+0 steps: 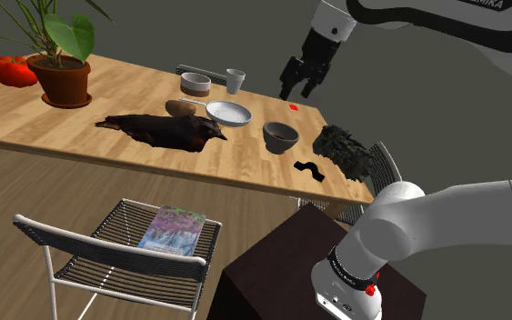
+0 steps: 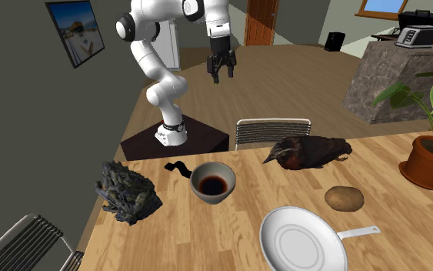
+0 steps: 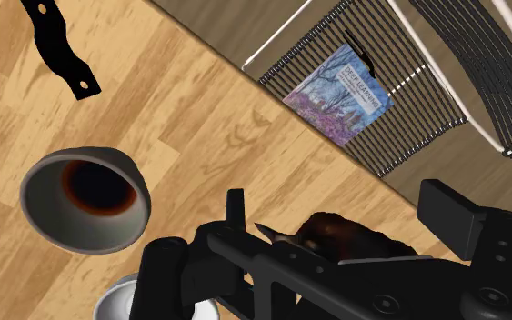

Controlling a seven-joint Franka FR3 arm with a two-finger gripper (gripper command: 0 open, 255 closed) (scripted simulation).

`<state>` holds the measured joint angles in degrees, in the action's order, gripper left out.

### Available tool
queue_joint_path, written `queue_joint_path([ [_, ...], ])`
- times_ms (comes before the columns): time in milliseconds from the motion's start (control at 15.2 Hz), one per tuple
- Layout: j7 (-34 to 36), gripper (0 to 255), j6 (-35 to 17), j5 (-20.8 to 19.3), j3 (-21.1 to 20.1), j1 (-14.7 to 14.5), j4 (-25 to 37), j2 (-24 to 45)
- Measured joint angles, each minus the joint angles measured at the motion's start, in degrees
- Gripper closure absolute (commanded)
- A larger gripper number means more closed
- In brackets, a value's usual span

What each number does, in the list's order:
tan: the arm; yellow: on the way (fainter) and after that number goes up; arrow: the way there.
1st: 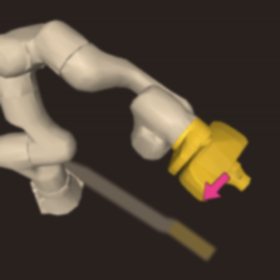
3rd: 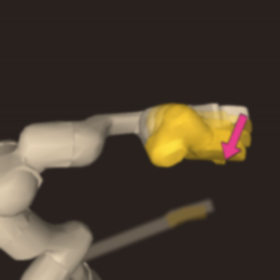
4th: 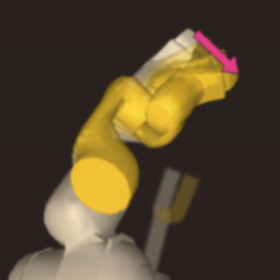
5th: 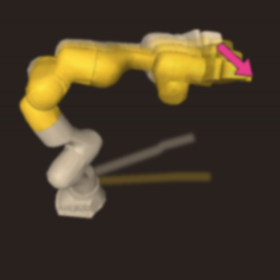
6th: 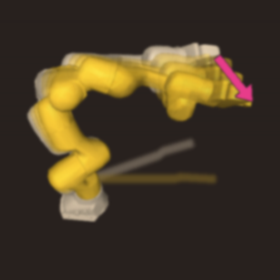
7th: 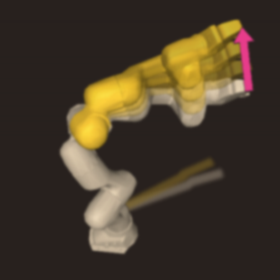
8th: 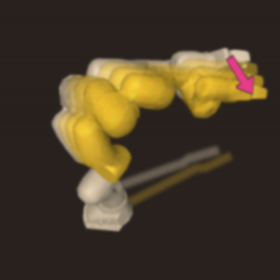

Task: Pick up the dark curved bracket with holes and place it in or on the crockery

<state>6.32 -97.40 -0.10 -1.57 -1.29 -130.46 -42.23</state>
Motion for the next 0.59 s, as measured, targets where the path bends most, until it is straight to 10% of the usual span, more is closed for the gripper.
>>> queue_joint_path([
  [594,-6.32,0,-7.2,-3.71,5.87,2.43,-10.08,-1.37],
])
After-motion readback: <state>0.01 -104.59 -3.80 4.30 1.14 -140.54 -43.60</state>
